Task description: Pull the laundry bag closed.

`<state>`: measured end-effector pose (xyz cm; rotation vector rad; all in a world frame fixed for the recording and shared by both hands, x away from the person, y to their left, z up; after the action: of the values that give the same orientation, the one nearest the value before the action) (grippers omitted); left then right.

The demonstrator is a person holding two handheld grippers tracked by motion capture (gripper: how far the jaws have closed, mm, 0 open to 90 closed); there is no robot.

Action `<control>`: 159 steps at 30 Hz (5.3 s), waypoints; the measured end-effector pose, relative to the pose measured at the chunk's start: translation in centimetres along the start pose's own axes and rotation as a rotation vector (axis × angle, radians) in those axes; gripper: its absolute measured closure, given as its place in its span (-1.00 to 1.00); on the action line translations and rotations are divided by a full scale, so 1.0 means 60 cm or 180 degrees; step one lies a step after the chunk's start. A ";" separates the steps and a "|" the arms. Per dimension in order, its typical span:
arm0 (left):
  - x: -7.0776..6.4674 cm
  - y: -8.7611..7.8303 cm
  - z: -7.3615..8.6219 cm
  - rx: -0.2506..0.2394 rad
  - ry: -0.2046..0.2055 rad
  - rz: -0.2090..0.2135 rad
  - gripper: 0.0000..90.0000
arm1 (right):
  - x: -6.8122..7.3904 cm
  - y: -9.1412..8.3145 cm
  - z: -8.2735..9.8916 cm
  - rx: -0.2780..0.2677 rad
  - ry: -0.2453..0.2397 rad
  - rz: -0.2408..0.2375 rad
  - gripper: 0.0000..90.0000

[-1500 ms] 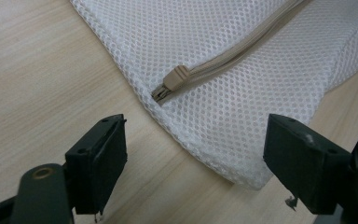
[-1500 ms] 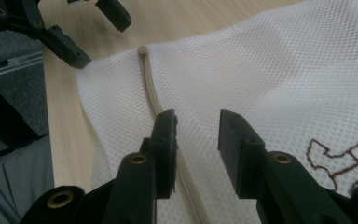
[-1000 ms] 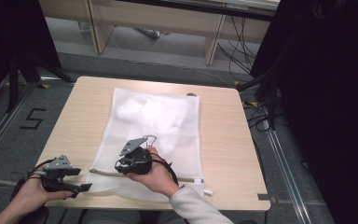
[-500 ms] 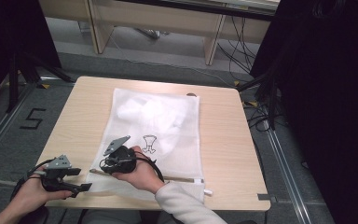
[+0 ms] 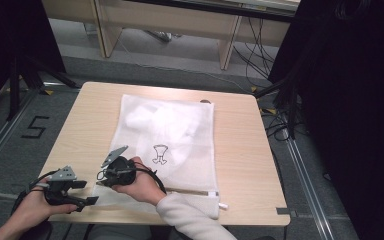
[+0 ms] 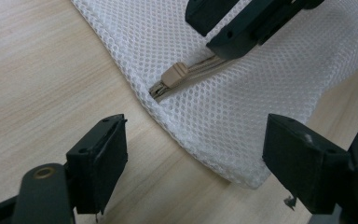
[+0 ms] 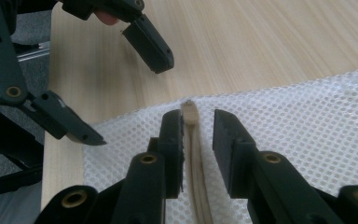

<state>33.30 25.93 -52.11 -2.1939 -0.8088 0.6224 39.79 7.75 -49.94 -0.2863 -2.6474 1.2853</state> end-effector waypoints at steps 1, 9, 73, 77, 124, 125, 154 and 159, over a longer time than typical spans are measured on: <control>0.000 0.000 0.000 0.0000 -0.0001 0.0001 -0.53 | 0.000 0.000 0.000 0.0000 0.0000 0.0000 0.64; 0.000 0.000 0.000 0.0008 -0.0005 0.0001 -0.53 | -0.001 0.022 -0.006 0.0078 0.0040 -0.0010 0.59; -0.008 0.003 -0.029 -0.0184 -0.0624 0.0158 0.91 | 0.011 -0.016 -0.002 0.0377 -0.0019 0.0030 0.83; -0.007 0.002 -0.028 -0.0229 -0.0645 0.0161 0.91 | 0.013 -0.018 0.000 0.0435 0.0017 0.0036 0.83; 0.000 -0.003 -0.026 -0.0262 -0.0662 0.0141 0.91 | 0.011 -0.034 0.028 0.0567 0.0037 0.0048 0.83; 0.000 -0.003 -0.025 -0.0260 -0.0660 0.0142 0.91 | 0.011 -0.034 0.029 0.0554 0.0066 0.0030 0.83; 0.002 -0.003 -0.025 -0.0268 -0.0643 0.0079 0.91 | 0.007 -0.050 0.043 0.0548 0.0032 0.0061 0.83; 0.002 -0.003 -0.025 -0.0269 -0.0649 0.0075 0.91 | 0.007 -0.053 0.045 0.0550 0.0018 0.0064 0.83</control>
<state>34.26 25.47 -51.04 -2.2441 -0.9300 0.8480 38.46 3.90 -49.02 -0.2910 -2.5138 1.5051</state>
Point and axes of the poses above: each handheld gripper's, and its own axes: y roughly forward along the jaws, z roughly out of its underside, x roughly to its left, the point moved 2 cm from there along y, roughly forward along the jaws, and after that the axes turned 4 degrees about x, right-handed, at the moved point
